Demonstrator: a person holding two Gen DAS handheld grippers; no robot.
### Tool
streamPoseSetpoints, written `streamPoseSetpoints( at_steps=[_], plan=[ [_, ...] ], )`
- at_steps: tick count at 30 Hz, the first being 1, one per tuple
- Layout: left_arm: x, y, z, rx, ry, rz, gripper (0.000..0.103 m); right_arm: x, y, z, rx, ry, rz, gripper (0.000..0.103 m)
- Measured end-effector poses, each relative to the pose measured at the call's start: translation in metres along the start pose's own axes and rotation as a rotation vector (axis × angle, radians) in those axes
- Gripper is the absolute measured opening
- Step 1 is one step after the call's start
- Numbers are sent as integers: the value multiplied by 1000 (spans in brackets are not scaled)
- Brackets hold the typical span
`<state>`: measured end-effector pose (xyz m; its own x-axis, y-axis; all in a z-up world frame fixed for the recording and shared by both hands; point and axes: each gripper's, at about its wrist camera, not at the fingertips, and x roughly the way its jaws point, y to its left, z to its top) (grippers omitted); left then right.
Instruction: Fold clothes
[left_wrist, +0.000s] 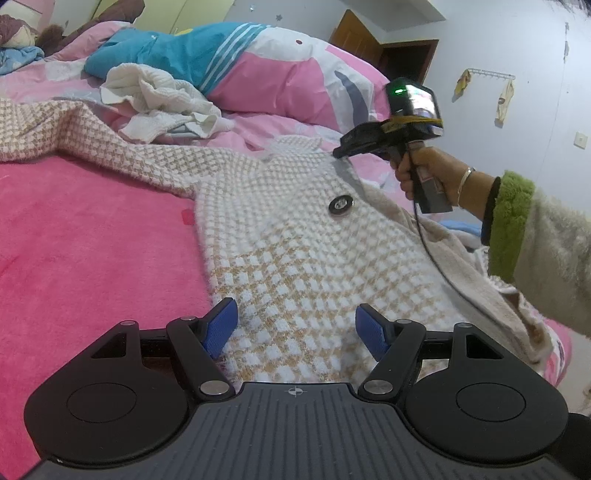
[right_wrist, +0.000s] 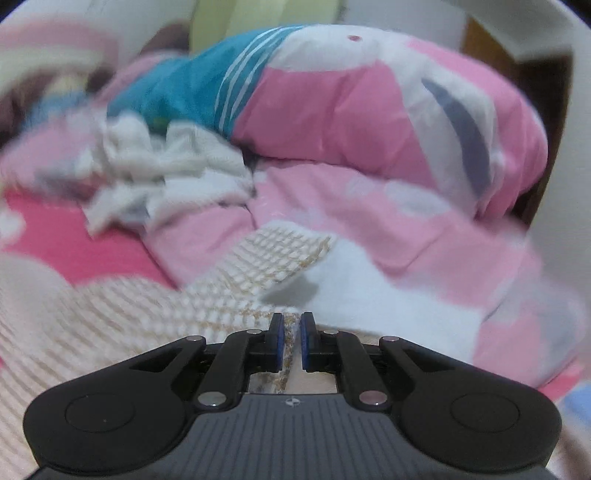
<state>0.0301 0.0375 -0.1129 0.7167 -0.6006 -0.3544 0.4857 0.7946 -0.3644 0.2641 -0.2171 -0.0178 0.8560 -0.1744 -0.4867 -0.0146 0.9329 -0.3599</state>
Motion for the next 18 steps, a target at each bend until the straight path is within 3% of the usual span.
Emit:
streamPoseSetpoints(
  at_steps=[3, 7, 10, 12, 18],
  plan=[
    [0, 0, 0, 3, 0, 1, 71, 22, 27, -7, -136, 32, -78, 8],
    [1, -1, 0, 11, 2, 4, 71, 58, 50, -32, -228, 108, -111, 8],
    [1, -2, 0, 17, 3, 7, 71, 82, 53, -51, -223, 155, -102, 10],
    [1, -2, 0, 18, 3, 7, 71, 80, 38, -47, -122, 162, -85, 13],
    [0, -1, -1, 16, 0, 7, 71, 32, -11, -76, 178, 325, 203, 17]
  ],
)
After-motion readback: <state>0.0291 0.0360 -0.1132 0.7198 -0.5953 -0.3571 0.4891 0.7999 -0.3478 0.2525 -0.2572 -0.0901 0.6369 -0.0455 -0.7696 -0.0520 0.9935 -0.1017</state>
